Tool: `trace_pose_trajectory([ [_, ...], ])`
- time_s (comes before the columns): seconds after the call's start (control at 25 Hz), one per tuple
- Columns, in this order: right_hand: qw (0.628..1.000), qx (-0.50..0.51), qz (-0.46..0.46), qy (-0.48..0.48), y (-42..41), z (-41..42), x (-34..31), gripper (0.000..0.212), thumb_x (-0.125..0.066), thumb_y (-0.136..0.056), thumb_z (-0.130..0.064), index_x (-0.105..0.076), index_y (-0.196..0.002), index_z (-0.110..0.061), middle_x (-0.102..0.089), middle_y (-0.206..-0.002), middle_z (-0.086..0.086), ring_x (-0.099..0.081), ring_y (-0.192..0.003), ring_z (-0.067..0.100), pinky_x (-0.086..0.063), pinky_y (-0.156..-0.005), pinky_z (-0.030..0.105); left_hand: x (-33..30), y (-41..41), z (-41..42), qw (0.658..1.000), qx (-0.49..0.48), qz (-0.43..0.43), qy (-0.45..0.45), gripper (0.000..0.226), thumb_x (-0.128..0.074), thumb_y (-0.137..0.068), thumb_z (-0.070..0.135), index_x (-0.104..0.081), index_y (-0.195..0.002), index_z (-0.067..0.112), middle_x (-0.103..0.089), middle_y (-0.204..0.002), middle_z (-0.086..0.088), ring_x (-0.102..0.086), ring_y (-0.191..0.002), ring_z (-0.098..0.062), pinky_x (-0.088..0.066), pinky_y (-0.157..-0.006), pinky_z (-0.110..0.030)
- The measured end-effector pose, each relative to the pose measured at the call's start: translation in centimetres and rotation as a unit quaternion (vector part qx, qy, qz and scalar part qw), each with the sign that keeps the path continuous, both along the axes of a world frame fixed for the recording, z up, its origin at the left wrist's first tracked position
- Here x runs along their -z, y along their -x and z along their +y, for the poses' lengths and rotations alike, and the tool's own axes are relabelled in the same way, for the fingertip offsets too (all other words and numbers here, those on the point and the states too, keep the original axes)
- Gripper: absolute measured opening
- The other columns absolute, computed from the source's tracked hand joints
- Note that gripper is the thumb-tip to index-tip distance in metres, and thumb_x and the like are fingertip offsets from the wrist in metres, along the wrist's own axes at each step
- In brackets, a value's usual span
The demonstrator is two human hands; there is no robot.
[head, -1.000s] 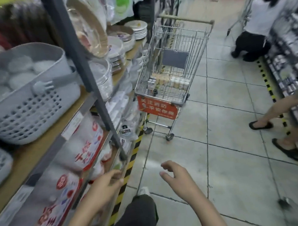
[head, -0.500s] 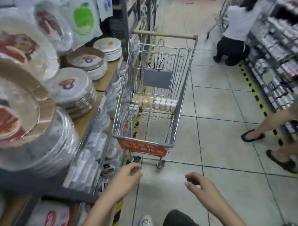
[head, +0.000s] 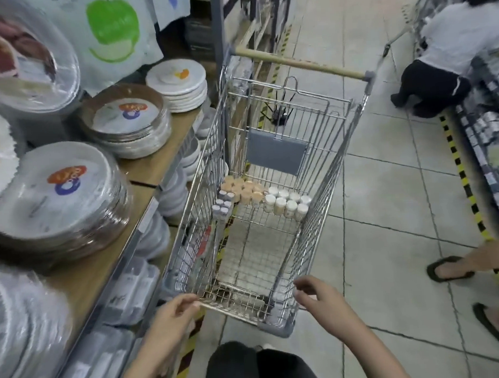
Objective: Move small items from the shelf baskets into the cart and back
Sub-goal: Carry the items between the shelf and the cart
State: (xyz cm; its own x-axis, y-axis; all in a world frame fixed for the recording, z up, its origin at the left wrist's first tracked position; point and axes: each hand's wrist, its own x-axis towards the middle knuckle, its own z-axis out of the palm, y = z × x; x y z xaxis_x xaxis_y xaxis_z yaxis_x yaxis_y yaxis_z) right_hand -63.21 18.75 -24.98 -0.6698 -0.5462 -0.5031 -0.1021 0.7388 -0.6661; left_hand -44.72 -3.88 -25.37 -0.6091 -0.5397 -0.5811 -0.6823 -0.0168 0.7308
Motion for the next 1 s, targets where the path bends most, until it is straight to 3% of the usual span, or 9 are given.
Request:
trace_pose_trajectory([
  [0.12,1.0,0.006,-0.022,-0.005,4.0,-3.2,1.7,0.025,-0.059,-0.092,-0.024,-0.06,-0.116,-0.015,-0.062,-0.105,-0.007,-0.058,-0.101,0.008,-0.042,-0.087,0.019,1.6,2.4,-2.8,0.999,-0.014,-0.045,-0.009,0.011,-0.059,-0.09,0.008,-0.065,-0.092,0.018,-0.069,-0.097,-0.005,-0.064,-0.097,-0.025,-0.051,-0.09,-0.041],
  [0.28,0.997,0.012,-0.068,-0.026,8.0,-7.3,5.1,0.025,-0.058,-0.093,-0.025,-0.058,-0.117,-0.016,-0.062,-0.108,-0.007,-0.058,-0.103,0.007,-0.042,-0.086,0.015,3.8,9.5,-6.7,0.999,0.03,-0.04,-0.012,0.014,-0.056,-0.092,0.01,-0.057,-0.096,0.023,-0.06,-0.093,0.011,-0.059,-0.087,-0.009,-0.046,-0.064,-0.012],
  [0.44,0.995,0.009,-0.095,-0.043,11.3,-12.2,8.8,0.025,-0.056,-0.095,-0.023,-0.056,-0.119,-0.018,-0.059,-0.107,-0.009,-0.057,-0.104,0.007,-0.046,-0.087,0.015,8.0,17.4,-10.9,0.995,0.087,-0.049,-0.014,0.017,-0.056,-0.093,0.013,-0.061,-0.11,0.016,-0.062,-0.105,0.006,-0.057,-0.102,-0.012,-0.043,-0.086,-0.018],
  [0.48,0.994,0.003,-0.1,-0.045,12.3,-13.7,10.0,0.025,-0.055,-0.095,-0.023,-0.055,-0.12,-0.018,-0.058,-0.106,-0.01,-0.056,-0.103,0.006,-0.044,-0.084,0.012,9.4,19.2,-12.1,0.994,0.092,-0.052,-0.011,0.019,-0.056,-0.093,0.015,-0.06,-0.112,0.015,-0.061,-0.104,0.008,-0.057,-0.101,-0.01,-0.042,-0.086,-0.018],
  [0.64,0.992,-0.012,-0.113,-0.058,16.0,-19.0,15.0,0.027,-0.053,-0.096,-0.024,-0.054,-0.122,-0.016,-0.057,-0.103,-0.009,-0.055,-0.091,0.003,-0.039,-0.066,0.007,14.9,23.9,-15.1,0.993,0.091,-0.07,0.008,0.022,-0.057,-0.093,0.016,-0.058,-0.115,0.011,-0.06,-0.103,0.007,-0.053,-0.083,0.003,-0.039,-0.065,-0.008],
  [0.76,0.992,-0.042,-0.108,-0.057,18.8,-23.3,19.5,0.031,-0.052,-0.096,-0.023,-0.051,-0.126,-0.017,-0.058,-0.11,-0.007,-0.058,-0.099,0.008,-0.046,-0.08,0.015,19.7,25.7,-16.6,0.99,0.085,-0.104,0.037,0.026,-0.055,-0.093,0.014,-0.055,-0.12,0.011,-0.059,-0.111,0.003,-0.053,-0.084,-0.001,-0.039,-0.066,-0.009],
  [0.88,0.992,-0.078,-0.081,-0.056,20.5,-26.3,23.7,0.039,-0.052,-0.096,-0.025,-0.046,-0.133,-0.016,-0.059,-0.124,-0.001,-0.058,-0.108,0.013,-0.048,-0.093,0.025,23.7,27.1,-17.2,0.989,0.068,-0.118,0.052,0.039,-0.055,-0.093,0.013,-0.048,-0.131,0.017,-0.059,-0.115,0.002,-0.055,-0.09,-0.009,-0.05,-0.077,-0.026],
  [0.96,0.991,-0.101,-0.066,-0.06,21.3,-27.8,26.1,0.044,-0.051,-0.096,-0.026,-0.041,-0.138,-0.017,-0.055,-0.131,0.001,-0.056,-0.112,0.015,-0.045,-0.095,0.025,25.5,28.1,-17.3,0.985,0.089,-0.103,0.109,0.045,-0.055,-0.092,0.008,-0.044,-0.135,0.018,-0.058,-0.117,-0.001,-0.059,-0.09,-0.012,-0.052,-0.077,-0.024],
  [1.0,0.99,-0.111,-0.056,-0.06,21.8,-28.5,27.2,0.045,-0.05,-0.096,-0.026,-0.039,-0.139,-0.018,-0.053,-0.134,0.001,-0.056,-0.114,0.016,-0.044,-0.095,0.026,26.3,28.7,-17.3,0.975,0.114,-0.102,0.164,0.049,-0.055,-0.091,0.006,-0.041,-0.138,0.016,-0.052,-0.13,-0.004,-0.059,-0.1,-0.012,-0.051,-0.083,-0.023],
])
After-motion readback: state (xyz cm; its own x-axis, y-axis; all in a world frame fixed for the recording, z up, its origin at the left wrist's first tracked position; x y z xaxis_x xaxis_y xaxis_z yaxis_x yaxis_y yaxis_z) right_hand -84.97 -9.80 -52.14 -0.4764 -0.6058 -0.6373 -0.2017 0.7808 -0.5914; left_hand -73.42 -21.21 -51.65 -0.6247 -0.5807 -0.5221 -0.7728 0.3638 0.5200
